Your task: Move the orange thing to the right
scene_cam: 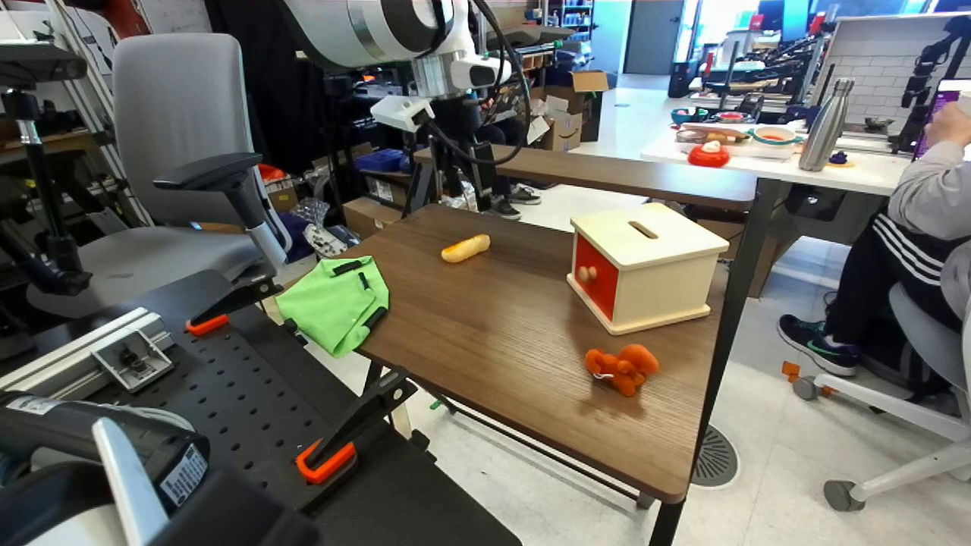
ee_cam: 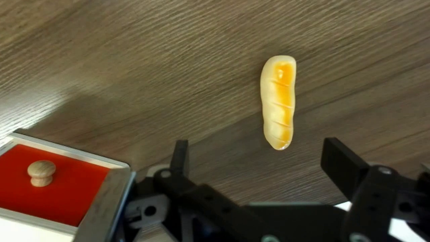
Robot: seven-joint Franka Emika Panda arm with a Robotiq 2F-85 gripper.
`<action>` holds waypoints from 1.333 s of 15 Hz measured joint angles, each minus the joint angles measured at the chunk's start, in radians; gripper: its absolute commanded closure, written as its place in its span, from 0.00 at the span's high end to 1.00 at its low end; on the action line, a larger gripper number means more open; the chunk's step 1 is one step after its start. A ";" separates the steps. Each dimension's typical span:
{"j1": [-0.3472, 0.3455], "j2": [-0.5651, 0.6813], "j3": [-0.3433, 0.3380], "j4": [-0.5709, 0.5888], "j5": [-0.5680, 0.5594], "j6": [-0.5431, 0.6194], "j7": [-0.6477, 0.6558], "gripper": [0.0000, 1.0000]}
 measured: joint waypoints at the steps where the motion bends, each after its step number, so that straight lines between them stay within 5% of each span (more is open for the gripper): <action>1: 0.007 0.028 -0.011 0.026 0.000 -0.002 0.003 1.00; 20: 0.024 0.274 -0.023 0.327 0.001 -0.289 -0.082 1.00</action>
